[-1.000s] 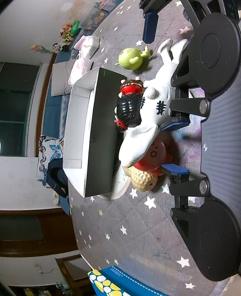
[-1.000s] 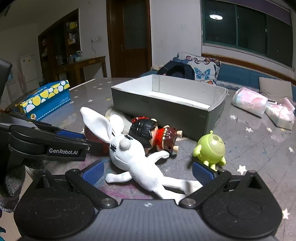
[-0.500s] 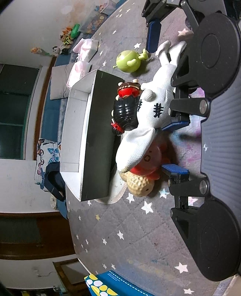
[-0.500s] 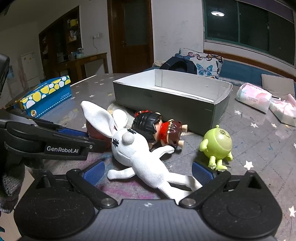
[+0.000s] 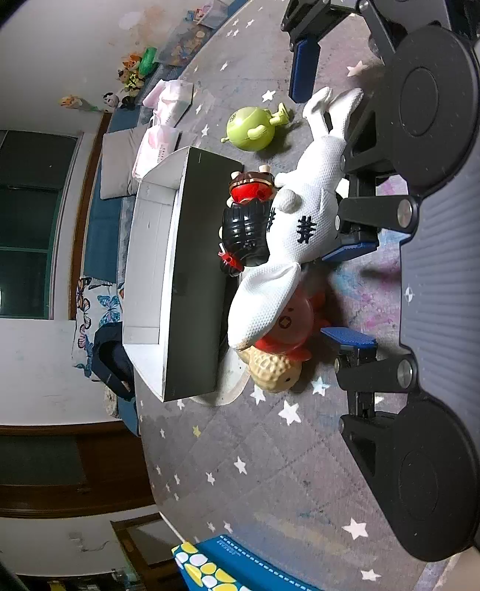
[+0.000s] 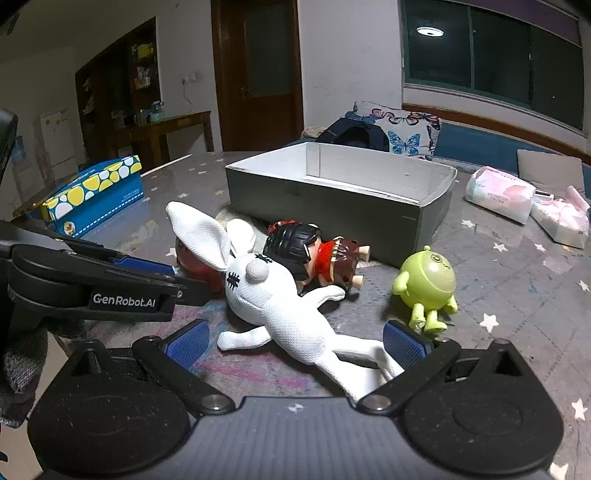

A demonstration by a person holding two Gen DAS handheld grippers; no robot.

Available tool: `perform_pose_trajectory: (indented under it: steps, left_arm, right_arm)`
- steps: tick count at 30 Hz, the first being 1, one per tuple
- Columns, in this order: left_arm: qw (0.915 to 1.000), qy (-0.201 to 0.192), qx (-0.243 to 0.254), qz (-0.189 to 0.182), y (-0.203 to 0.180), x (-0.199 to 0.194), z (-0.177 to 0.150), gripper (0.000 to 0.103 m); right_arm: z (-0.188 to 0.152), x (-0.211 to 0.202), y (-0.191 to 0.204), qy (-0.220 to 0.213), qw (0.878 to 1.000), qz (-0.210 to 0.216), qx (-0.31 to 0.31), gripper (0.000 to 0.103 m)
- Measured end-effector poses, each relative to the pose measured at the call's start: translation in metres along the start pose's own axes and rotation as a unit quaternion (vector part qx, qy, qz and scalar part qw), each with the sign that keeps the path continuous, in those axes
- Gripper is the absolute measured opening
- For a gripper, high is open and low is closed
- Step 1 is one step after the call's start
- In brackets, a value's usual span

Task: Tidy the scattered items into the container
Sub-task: 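Move the left tool toward the white bunny plush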

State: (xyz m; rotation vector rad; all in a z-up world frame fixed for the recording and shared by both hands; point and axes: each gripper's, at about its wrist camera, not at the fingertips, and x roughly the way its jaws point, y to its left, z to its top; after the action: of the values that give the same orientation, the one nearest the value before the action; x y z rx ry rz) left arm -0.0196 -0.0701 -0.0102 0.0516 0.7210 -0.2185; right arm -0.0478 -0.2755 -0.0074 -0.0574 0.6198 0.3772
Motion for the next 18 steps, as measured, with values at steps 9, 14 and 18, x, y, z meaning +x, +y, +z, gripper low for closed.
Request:
perform_pose_trajectory:
  steps: [9,14,18]
  left_arm:
    - [0.9999,0.003,0.008,0.009,-0.006,-0.005,-0.004,0.042]
    - [0.9998,0.003,0.016,0.013,-0.011,-0.007,-0.006,0.042]
    - [0.9997,0.005,0.019,0.013,-0.013,-0.007,-0.007,0.042]
  right_arm:
    - [-0.007,-0.004,0.000,0.005,1.000,-0.006,0.001,0.102]
    - [-0.008,-0.006,-0.001,0.004,1.000,-0.007,0.005,0.102]
    - [-0.009,-0.006,-0.001,0.004,1.000,-0.007,0.006,0.102]
